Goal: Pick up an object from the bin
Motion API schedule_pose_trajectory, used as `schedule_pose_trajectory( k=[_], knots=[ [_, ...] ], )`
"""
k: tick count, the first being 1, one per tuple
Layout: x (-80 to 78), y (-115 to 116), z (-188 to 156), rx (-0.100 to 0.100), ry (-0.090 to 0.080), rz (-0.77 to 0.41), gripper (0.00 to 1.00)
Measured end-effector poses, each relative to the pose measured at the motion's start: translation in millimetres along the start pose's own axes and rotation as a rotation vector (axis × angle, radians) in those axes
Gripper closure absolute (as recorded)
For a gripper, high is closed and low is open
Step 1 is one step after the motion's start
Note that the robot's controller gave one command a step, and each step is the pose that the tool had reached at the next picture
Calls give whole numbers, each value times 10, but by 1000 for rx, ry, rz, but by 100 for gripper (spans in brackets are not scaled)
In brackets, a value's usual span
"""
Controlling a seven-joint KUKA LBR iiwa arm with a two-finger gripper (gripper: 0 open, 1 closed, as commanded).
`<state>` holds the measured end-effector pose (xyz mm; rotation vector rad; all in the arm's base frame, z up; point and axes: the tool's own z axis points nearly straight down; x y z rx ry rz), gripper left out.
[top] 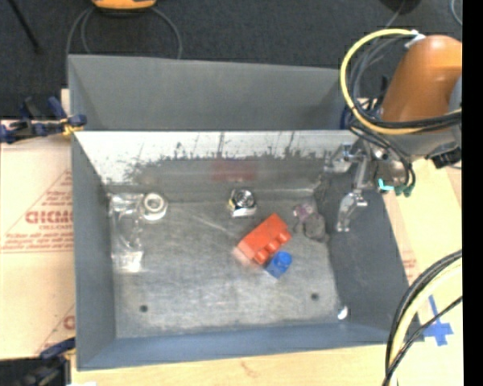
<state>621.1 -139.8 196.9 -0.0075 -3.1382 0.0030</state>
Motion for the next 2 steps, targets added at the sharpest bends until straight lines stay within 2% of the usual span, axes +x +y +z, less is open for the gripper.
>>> schedule_pose_trajectory(
  k=[1,2],
  knots=[
    [-261,442,1203,0,-7,-90,0],
    [258,855,1079,-1,-6,-355,0]
  ],
)
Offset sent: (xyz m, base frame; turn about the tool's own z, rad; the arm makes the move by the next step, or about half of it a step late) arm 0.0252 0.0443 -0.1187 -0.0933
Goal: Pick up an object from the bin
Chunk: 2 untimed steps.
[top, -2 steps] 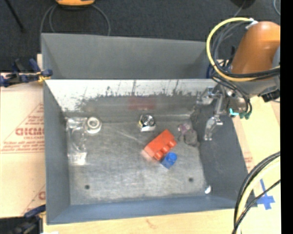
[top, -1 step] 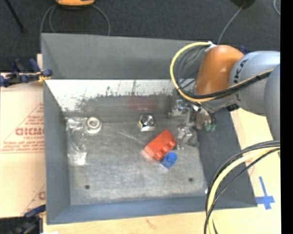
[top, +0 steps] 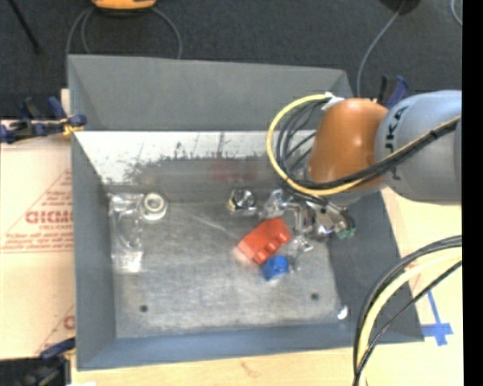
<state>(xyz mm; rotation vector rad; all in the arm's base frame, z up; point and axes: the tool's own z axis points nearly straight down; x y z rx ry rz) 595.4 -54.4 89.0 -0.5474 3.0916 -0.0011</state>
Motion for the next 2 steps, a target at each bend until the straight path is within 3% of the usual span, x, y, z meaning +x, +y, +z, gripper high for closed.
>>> schedule_pose_trajectory(
  k=[1,2],
  knots=[
    [0,-13,-1,2,-1,0,100],
    [-115,-4,-1698,6,-10,-105,100]
  ],
)
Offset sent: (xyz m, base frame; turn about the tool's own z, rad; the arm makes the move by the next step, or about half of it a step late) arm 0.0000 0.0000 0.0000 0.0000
